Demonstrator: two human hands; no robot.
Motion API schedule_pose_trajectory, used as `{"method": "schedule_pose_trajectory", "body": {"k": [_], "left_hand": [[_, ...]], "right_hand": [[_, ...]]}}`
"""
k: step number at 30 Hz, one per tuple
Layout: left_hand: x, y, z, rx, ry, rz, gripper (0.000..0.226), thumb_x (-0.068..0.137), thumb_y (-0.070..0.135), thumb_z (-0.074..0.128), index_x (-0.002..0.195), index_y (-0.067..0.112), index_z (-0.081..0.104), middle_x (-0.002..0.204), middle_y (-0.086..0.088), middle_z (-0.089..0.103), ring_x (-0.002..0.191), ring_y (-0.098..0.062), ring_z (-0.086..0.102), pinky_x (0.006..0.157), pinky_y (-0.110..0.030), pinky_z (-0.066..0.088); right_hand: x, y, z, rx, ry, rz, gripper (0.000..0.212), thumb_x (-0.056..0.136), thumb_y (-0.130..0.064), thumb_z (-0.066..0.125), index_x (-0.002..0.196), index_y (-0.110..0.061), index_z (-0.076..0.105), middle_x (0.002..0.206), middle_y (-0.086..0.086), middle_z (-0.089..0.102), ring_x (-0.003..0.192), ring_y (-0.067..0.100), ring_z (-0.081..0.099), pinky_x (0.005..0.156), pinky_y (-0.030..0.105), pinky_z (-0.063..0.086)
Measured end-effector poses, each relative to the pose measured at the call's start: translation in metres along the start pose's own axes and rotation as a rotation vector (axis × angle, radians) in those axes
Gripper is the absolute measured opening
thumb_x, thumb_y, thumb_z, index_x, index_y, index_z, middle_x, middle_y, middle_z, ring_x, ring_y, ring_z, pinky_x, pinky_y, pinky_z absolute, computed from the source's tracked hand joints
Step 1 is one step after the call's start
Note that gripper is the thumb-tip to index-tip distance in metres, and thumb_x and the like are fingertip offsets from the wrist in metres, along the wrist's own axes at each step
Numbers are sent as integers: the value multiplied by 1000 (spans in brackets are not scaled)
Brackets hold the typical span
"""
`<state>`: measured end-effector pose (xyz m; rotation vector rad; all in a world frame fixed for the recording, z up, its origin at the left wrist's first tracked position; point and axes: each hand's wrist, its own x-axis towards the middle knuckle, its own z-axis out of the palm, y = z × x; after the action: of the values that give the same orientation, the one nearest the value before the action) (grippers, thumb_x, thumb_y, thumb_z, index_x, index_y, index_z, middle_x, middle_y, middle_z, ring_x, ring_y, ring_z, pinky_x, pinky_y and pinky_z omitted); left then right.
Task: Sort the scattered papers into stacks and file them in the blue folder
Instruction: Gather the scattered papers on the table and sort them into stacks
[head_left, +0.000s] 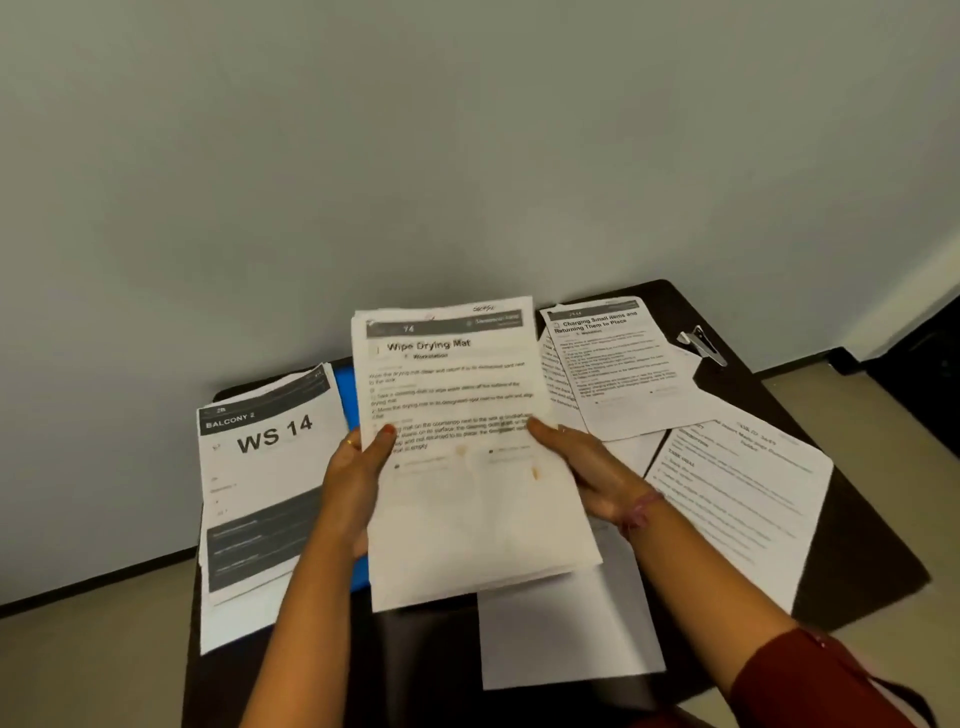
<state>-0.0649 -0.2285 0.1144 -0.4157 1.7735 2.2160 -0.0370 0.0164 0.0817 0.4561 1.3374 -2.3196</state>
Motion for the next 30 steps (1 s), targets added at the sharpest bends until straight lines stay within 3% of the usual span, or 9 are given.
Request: {"method": "schedule_pose_trajectory", "body": {"k": [3,7,10,12,15,23,26,30], "left_hand": [[-18,-41,-19,-3,86,-128,17,94,18,58,110,16,62,98,-6,74,89,-26,70,71,-37,57],[-41,-105,-33,168,146,-289,17,94,18,60,110,13,62,101,-9,73,90,-29,70,83,-45,55],[-56,-141,-34,280,134,-377,23,92,16,62,114,11,62,110,-8,71,94,-25,69,89,-46,54],[-63,-152,-30,339,116,-376,26,91,13,62,117,11,59,120,-4,66,102,-22,64,91,-43,52],[-69,-154,-24,376,132,-314,27,92,8,60,118,12,55,112,-1,61,98,-18,58,81,-33,48],[-61,-146,-20,310,169,-248,27,89,19,66,116,17,60,116,-2,66,103,-21,64,92,-46,52],[-61,-146,-10,295,140,-203,22,91,15,64,112,20,59,110,1,66,101,-18,63,92,-42,51],[-56,-145,14,301,63,-154,21,92,12,61,112,20,59,102,9,65,95,-6,62,81,-27,50]], "right_hand": [[-8,36,-10,-203,122,-30,29,95,-14,56,124,-9,58,121,10,66,111,26,64,98,42,50],[-16,83,-32,-555,218,-45,21,93,-12,58,110,-25,60,119,-2,65,113,19,61,103,38,45],[-25,110,-45,-697,259,27,25,95,-16,55,120,-22,56,122,-10,58,114,10,54,97,25,41],[-27,124,-50,-755,316,50,34,95,-20,56,128,-16,53,129,-8,56,116,10,51,97,25,40],[-29,131,-49,-781,354,37,35,95,-23,56,129,-16,53,130,-5,58,119,13,53,97,25,41],[-36,124,-40,-722,379,-52,36,98,-31,49,132,-20,52,130,-9,57,118,10,53,100,29,44],[-44,122,-43,-695,425,-101,35,98,-31,49,131,-21,55,128,-9,60,117,9,55,102,34,46],[-52,118,-60,-672,592,-135,28,95,-34,54,117,-20,64,113,-4,65,103,12,62,93,35,51]]}}
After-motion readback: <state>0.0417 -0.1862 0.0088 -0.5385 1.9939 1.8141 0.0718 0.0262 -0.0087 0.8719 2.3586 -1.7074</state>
